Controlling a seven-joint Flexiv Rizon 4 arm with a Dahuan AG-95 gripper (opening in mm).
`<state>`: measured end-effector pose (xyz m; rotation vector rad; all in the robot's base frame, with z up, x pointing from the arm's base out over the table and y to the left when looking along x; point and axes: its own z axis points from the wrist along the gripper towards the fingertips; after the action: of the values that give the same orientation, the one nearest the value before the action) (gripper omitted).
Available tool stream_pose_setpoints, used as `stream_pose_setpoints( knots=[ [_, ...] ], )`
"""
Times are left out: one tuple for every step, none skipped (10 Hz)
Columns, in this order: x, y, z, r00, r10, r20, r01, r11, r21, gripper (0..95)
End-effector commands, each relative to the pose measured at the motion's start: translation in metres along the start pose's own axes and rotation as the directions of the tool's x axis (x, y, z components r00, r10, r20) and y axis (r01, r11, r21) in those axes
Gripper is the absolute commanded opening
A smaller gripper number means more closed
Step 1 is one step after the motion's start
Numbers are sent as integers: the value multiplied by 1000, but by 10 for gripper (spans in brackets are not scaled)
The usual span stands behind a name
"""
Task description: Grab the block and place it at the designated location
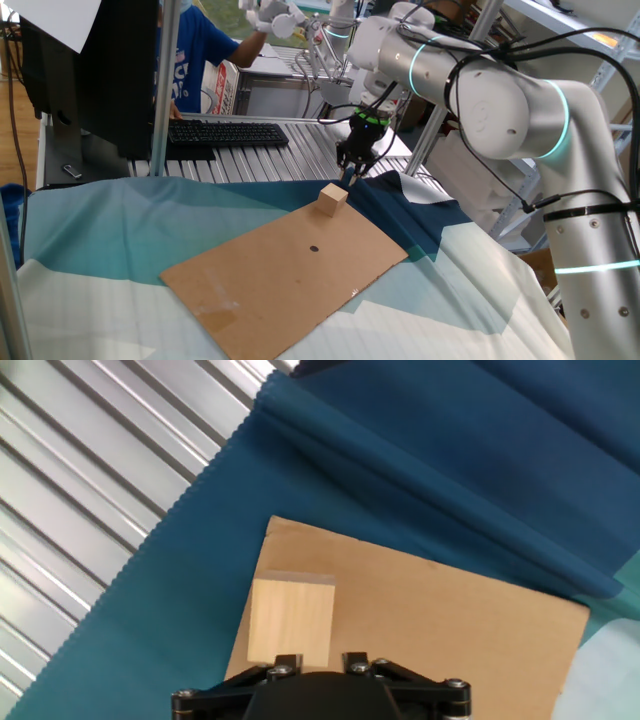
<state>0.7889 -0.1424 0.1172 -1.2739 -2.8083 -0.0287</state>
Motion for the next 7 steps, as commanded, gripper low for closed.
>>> stream_pose_setpoints(
  knots=[
    [1, -1, 0, 1000, 13, 1, -13, 1000, 0, 380],
    [1, -1, 0, 1000, 16, -1, -16, 1000, -1, 380],
    [1, -1, 0, 999, 37, -2, -37, 999, -3, 380],
    [2, 0, 1, 999, 50, -2, -50, 999, -4, 570],
    [2, 0, 2, 998, 57, -2, -57, 998, -4, 570],
    [2, 1, 4, 998, 67, -2, -67, 998, -4, 570],
    [2, 1, 6, 997, 80, -1, -80, 997, -3, 570]
  ],
)
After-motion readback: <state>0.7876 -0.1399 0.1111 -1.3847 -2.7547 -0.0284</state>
